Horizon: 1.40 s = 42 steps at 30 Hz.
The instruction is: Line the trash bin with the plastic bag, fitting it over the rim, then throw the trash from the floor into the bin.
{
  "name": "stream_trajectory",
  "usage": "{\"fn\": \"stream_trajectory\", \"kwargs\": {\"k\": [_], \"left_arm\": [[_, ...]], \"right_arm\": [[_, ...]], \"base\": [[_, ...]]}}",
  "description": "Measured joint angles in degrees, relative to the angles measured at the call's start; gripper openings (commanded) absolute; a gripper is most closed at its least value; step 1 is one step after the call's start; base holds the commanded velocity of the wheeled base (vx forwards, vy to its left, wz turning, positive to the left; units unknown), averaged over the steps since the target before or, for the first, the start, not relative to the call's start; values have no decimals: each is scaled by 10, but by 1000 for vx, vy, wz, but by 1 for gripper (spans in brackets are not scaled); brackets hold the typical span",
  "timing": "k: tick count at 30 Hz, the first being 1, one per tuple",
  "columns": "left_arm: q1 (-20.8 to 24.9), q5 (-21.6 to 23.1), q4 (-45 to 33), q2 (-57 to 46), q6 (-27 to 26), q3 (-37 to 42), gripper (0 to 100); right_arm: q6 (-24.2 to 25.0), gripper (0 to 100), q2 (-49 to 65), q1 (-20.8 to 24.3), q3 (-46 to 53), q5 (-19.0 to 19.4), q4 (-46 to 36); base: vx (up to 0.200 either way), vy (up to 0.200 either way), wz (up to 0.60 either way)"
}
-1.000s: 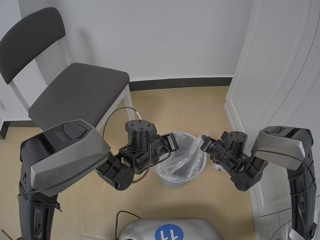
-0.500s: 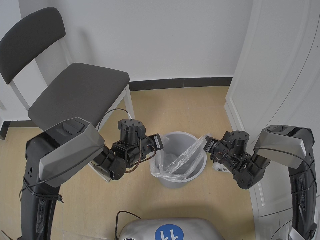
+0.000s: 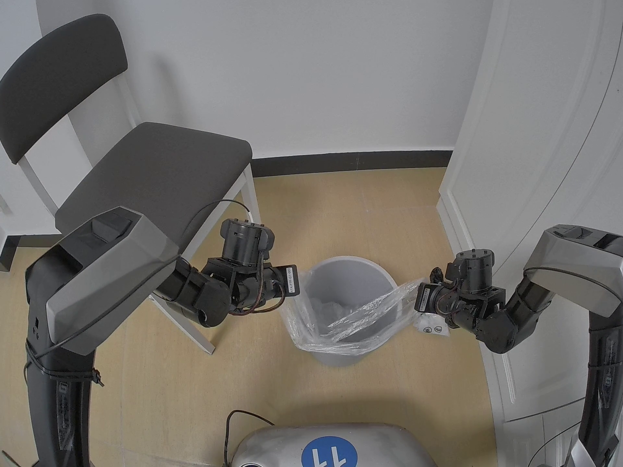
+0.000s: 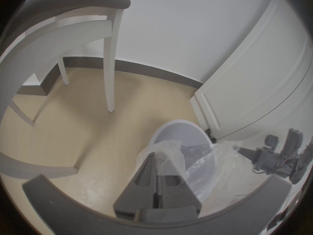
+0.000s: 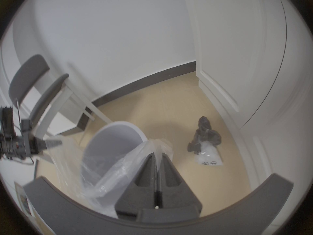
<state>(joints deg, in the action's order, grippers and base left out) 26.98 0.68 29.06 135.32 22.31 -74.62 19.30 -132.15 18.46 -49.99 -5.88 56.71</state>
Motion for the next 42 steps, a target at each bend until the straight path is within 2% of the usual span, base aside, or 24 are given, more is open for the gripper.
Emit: {"fn": "stream_trajectory", "kwargs": {"k": [4,14,18,29,42], "left_arm": [[-3,-20,-33,-4,-25,-3,0],[-11,-24,-115,-33,-36,-6,0],[-15,-22,-131,-48,-41,-6,0],[-32,-22,-179,-74,-95,5,0],[-39,-20,-193,-90,-142,33,0]], "right_arm": [[-40,0,18,-1,21,-4,-25],[-86,0,64,-2,59,-3,-94],[-102,0,81,-2,73,1,-99],[-166,0,115,-12,116,4,-103],[-179,0,140,-11,130,14,-151]], "base": [[0,0,0],[0,0,0],[0,0,0],[0,0,0],[0,0,0]]}}
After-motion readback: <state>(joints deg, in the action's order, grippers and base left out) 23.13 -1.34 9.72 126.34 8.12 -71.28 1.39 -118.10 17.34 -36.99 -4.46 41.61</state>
